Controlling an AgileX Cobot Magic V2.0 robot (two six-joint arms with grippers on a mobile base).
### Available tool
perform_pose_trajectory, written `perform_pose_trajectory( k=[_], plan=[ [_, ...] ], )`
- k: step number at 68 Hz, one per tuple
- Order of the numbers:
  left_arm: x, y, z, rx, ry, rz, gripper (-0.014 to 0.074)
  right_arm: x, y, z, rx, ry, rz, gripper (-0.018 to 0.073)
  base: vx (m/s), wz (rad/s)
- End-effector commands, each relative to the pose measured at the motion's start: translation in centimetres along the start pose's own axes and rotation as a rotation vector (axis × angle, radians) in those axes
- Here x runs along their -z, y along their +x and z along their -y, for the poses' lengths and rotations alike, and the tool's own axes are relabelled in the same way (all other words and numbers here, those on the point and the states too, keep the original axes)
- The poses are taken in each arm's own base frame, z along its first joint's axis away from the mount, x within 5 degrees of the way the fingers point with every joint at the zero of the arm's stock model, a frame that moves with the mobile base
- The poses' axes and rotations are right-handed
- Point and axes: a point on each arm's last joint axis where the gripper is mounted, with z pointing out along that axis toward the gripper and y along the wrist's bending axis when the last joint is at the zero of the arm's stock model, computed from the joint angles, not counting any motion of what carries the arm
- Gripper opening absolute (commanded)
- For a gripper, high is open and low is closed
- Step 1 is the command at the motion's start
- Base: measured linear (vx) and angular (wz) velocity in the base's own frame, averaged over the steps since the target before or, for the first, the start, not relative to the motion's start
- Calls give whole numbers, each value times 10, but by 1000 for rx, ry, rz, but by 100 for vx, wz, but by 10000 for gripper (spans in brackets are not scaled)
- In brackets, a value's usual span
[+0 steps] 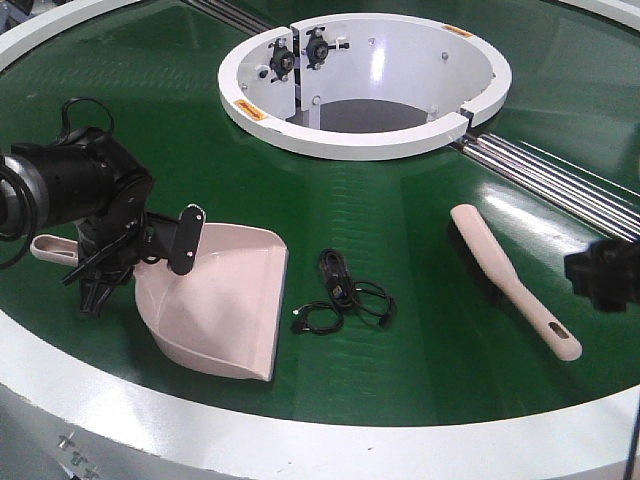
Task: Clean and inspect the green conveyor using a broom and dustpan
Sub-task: 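Reach the right gripper to the pink brush handle and grasp it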
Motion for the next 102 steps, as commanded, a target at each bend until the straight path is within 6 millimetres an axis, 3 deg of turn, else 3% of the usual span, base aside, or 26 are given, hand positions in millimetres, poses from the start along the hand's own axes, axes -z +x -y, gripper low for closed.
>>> perform_pose_trajectory(
  k=[1,13,19,31,41,52,87,102],
  plan=[
    [24,9,-8,20,-75,-1,-6,-7,-32,-2,28,-12,-25,549,0,0],
    [24,9,-8,20,-75,-1,-6,-41,-61,-28,138,-63,-213,549,0,0],
    [24,9,-8,20,-75,-1,-6,-62,-70,-32,138,-58,-317,549,0,0],
    [24,9,-8,20,-75,-1,-6,-97,-77,-26,140,-20,-511,549,0,0],
    [24,9,-8,20,-75,-1,-6,-113,-80,-10,100,10,-557,549,0,0],
    [24,9,-8,20,-75,-1,-6,-128,-75,2,83,5,-610,549,0,0],
    [24,9,-8,20,-75,-1,-6,-187,-51,-3,62,-28,-723,549,0,0],
    [24,9,-8,20,-75,-1,-6,-201,-46,-3,60,-29,-749,545,0,0]
  ],
)
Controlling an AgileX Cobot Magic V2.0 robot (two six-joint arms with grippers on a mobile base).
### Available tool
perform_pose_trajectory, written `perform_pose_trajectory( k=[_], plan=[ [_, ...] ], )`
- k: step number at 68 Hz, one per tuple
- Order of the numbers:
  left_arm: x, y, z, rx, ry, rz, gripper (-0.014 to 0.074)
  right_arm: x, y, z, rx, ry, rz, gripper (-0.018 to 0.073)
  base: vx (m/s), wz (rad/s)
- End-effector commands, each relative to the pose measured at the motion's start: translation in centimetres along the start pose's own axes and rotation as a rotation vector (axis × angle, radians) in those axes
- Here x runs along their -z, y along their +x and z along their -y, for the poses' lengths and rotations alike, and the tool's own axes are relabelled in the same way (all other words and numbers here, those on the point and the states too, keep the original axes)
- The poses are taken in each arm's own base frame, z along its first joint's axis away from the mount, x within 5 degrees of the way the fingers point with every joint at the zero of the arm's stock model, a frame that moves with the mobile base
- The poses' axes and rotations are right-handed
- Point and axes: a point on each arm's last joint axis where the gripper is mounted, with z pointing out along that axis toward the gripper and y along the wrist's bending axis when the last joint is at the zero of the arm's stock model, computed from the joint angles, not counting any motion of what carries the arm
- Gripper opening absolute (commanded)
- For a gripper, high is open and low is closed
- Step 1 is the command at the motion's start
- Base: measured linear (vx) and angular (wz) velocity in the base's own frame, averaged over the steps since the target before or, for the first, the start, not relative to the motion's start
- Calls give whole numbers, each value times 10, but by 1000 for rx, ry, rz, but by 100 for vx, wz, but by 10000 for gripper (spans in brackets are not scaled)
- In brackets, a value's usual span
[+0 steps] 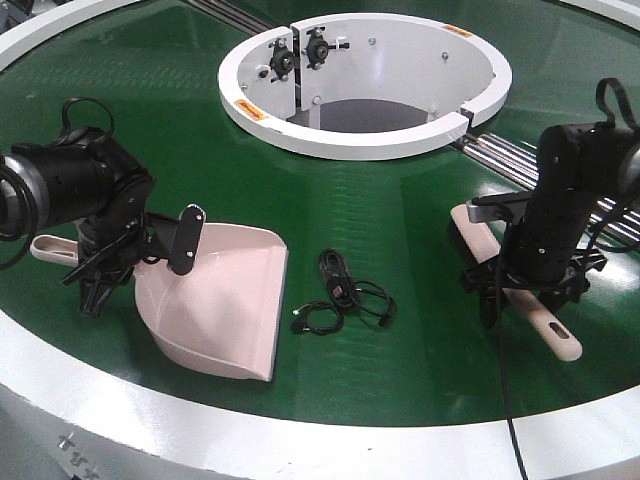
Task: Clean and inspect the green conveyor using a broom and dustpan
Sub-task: 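Reach the right gripper to the pink brush handle and grasp it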
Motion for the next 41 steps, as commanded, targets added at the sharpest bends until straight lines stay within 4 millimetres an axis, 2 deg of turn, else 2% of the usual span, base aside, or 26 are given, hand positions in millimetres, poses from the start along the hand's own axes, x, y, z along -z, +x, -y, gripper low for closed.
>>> perform_pose_trajectory(
  k=[1,26,36,41],
  plan=[
    [24,9,-8,20,-77,0,-6,21,-2,4,-3,17,71,544,0,0],
    [24,9,-8,20,-77,0,-6,9,-7,6,-13,34,63,487,0,0],
    [24,9,-8,20,-77,0,-6,9,-10,7,-31,50,93,353,0,0],
    [24,9,-8,20,-77,0,-6,9,-10,7,-31,50,97,225,0,0]
  ],
)
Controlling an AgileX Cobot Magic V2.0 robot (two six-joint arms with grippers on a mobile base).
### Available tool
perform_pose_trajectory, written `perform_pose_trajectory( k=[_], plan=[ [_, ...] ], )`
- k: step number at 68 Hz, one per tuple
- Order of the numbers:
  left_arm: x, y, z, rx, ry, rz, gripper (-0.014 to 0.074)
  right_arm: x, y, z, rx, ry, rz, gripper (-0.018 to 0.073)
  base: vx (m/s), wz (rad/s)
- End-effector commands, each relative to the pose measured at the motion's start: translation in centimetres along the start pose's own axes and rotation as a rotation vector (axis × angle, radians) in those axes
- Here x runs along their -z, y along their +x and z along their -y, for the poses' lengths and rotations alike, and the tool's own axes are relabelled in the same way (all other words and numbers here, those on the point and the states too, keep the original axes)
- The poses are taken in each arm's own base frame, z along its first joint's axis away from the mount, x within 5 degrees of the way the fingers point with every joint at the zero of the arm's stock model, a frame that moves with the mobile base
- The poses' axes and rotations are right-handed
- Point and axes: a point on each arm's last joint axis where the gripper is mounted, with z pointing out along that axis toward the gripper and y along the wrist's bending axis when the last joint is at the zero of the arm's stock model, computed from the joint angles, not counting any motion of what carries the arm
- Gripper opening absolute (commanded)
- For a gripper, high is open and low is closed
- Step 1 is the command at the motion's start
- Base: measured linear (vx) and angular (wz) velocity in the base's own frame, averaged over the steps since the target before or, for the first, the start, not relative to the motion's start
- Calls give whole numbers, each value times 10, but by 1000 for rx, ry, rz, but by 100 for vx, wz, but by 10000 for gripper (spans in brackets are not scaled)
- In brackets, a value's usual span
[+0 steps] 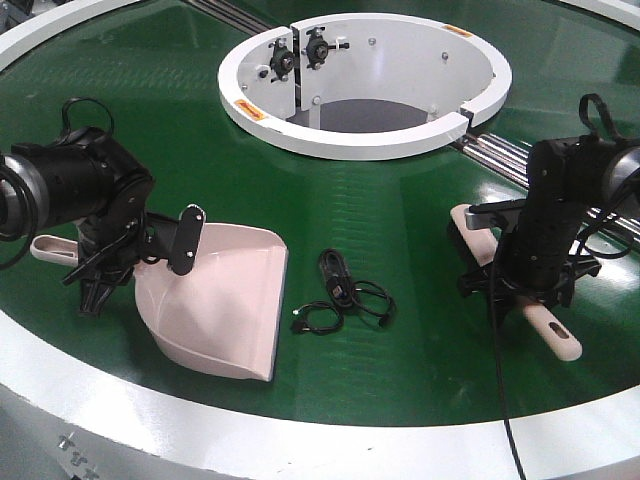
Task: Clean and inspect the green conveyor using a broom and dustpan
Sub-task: 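Reach the right gripper to the pink brush handle and grasp it, then sweep the brush across the black cable toward the dustpan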
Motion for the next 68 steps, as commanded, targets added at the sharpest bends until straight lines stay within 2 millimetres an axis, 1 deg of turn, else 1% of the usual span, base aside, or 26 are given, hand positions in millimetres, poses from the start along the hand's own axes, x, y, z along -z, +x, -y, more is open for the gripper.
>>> perform_pose_trajectory(
  k=[1,6,8,10,18,30,35,37,44,51,58,63,68],
  plan=[
    [24,9,-8,20,-77,0,-6,27,-3,5,-7,20,96,197,0,0],
    [24,9,-8,20,-77,0,-6,27,-3,5,-5,21,99,85,0,0],
    [24,9,-8,20,-77,0,-6,27,-3,5,-2,21,100,19,0,0],
    [24,9,-8,20,-77,0,-6,29,-3,5,-2,21,105,-17,0,0],
    [24,9,-8,20,-77,0,-6,39,0,5,-11,20,133,-8,0,0],
    [24,9,-8,20,-77,0,-6,68,10,3,-35,-15,191,-5,0,0],
    [24,9,-8,20,-77,0,-6,79,18,0,-52,-42,179,-4,0,0],
    [24,9,-8,20,-77,0,-6,81,21,-1,-55,-43,165,-4,0,0],
    [24,9,-8,20,-77,0,-6,86,30,-11,-45,-46,94,-4,0,0],
    [24,9,-8,20,-77,0,-6,86,34,-34,-26,-32,51,-4,0,0],
    [24,9,-8,20,-77,0,-6,88,35,-68,-1,20,75,-4,0,0],
    [24,9,-8,20,-77,0,-6,86,37,-88,-4,49,82,-4,0,0],
    [24,9,-8,20,-77,0,-6,81,38,-101,-33,55,61,-4,0,0]
  ],
)
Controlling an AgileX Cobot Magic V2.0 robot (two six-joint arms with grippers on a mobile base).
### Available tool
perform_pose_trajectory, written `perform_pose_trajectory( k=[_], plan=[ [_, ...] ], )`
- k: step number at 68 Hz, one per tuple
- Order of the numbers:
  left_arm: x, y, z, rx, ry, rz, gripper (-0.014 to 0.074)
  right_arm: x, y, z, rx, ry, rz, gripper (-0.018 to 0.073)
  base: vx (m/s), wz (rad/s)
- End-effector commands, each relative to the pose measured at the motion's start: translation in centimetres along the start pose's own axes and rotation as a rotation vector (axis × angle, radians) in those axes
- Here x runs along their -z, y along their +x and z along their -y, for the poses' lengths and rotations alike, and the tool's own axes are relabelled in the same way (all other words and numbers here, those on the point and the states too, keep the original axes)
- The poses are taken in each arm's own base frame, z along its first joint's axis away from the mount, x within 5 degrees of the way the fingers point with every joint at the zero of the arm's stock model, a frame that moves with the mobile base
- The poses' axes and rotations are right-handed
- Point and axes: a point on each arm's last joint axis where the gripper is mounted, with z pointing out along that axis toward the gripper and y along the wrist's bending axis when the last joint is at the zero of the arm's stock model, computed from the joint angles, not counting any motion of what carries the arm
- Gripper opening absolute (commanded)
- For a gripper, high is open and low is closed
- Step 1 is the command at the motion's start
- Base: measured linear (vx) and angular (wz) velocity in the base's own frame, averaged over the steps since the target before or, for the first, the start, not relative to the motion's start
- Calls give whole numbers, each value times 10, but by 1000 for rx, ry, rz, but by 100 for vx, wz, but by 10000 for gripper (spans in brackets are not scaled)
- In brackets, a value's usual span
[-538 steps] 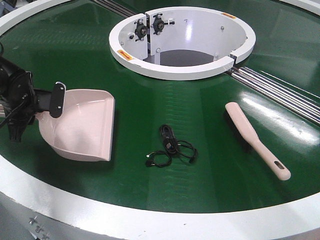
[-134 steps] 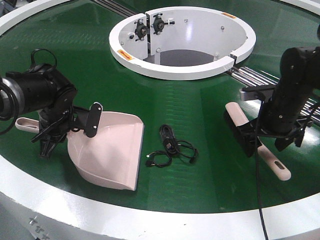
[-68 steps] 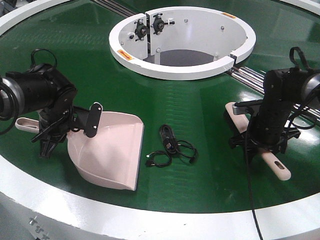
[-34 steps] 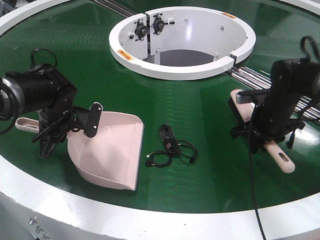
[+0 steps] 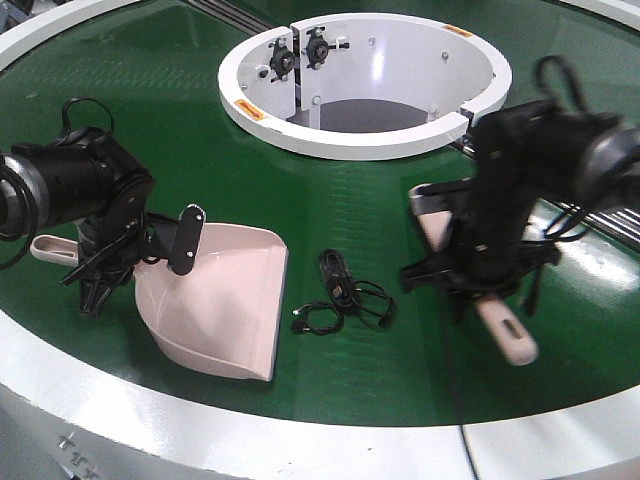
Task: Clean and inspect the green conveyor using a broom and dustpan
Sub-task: 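Sweep the brush across the black cable toward the dustpan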
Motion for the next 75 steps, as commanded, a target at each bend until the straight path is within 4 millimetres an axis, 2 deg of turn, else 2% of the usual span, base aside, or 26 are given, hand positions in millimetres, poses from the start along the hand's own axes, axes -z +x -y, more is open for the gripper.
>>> perform_pose_trajectory(
  k=[1,9,30,52,75],
  plan=[
    [24,9,-8,20,-77,0,-6,19,8,-14,-50,35,2,-4,0,0],
    [24,9,-8,20,-77,0,-6,10,8,-25,-94,4,-36,-4,0,0],
    [24,9,-8,20,-77,0,-6,-4,5,-28,-182,1,-78,-4,0,0],
    [24,9,-8,20,-77,0,-6,-20,2,-34,-204,-21,-136,-3,0,0],
    [24,9,-8,20,-77,0,-6,-27,2,-42,-200,-35,-158,-3,0,0]
  ],
)
